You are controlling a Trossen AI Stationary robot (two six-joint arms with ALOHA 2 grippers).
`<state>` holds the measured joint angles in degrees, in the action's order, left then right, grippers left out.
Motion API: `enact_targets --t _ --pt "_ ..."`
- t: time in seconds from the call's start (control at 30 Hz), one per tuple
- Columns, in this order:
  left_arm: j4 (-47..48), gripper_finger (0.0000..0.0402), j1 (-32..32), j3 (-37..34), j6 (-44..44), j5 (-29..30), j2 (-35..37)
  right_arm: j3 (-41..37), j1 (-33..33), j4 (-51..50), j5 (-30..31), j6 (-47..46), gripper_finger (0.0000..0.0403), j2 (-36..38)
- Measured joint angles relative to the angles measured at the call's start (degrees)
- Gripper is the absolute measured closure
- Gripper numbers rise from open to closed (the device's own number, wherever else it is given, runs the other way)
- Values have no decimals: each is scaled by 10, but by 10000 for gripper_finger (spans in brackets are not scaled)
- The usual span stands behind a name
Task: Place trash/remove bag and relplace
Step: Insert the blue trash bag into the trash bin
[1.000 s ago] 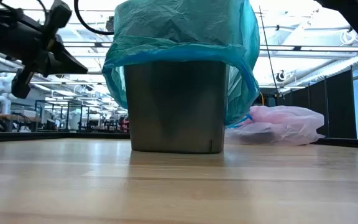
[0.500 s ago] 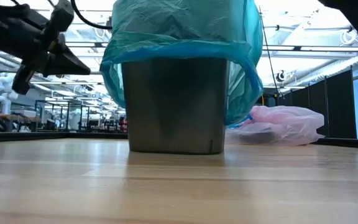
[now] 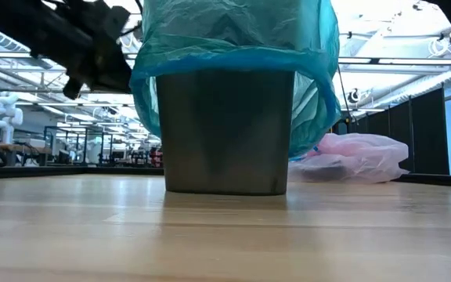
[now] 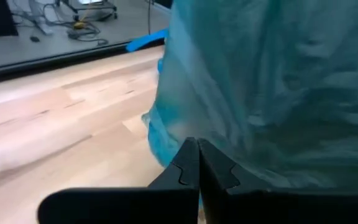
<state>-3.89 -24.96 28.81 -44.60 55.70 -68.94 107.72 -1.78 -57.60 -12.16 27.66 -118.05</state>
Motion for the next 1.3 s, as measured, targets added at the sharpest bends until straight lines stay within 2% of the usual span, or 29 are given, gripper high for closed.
enact_targets --t 0.17,0.37,0.6,0.83,1.07,1.3 --pt "-75 402 32 -16 1 -34 -39 0 0 -15 -2 -15 403 4" --pt "-223 402 65 -20 30 -87 -139 -8 0 -7 -2 -1 403 4" --pt "-341 402 90 -21 29 -106 -231 -108 -4 28 -2 14 403 1" --pt "-348 402 106 -21 29 -122 -250 -181 -5 99 -4 3 403 3" --pt "-345 402 115 -21 15 -125 -260 -175 -5 96 -3 -10 403 4" --pt "-316 402 97 -21 19 -72 -186 -163 -8 97 1 -16 403 6"
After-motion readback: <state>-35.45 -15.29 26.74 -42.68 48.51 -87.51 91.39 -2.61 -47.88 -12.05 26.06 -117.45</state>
